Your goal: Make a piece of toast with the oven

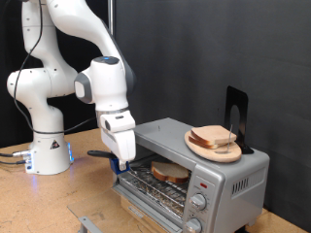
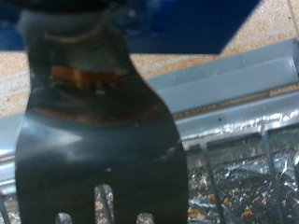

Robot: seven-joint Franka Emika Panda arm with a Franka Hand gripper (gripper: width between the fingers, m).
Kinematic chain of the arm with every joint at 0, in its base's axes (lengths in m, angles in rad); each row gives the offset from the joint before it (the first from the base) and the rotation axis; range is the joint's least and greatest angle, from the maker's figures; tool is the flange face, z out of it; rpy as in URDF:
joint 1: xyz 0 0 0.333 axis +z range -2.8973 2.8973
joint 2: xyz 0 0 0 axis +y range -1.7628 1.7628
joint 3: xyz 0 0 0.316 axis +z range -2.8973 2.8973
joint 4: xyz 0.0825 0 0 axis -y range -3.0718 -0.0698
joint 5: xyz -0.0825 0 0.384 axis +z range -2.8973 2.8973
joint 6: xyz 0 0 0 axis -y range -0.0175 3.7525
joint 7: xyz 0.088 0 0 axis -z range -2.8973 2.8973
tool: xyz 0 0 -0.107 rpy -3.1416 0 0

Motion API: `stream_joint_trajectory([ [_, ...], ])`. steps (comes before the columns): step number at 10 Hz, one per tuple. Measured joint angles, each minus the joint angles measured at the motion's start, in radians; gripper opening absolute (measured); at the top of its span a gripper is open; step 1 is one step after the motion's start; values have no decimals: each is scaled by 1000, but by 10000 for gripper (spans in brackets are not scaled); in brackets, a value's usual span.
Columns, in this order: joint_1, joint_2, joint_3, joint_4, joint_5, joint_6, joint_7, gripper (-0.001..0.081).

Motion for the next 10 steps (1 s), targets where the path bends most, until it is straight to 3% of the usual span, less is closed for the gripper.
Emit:
stream_joint_trajectory([
  [2, -3, -39, -52, -26, 83, -28, -130, 400],
  [4, -19, -83, -96, -65, 90, -73, -183, 400],
  [7, -49, -115, -137, -99, 107, -98, -170, 400],
  [9, -53, -115, -138, -100, 118, -98, -158, 400],
  [10, -42, -118, -148, -99, 171, -92, -198, 400],
])
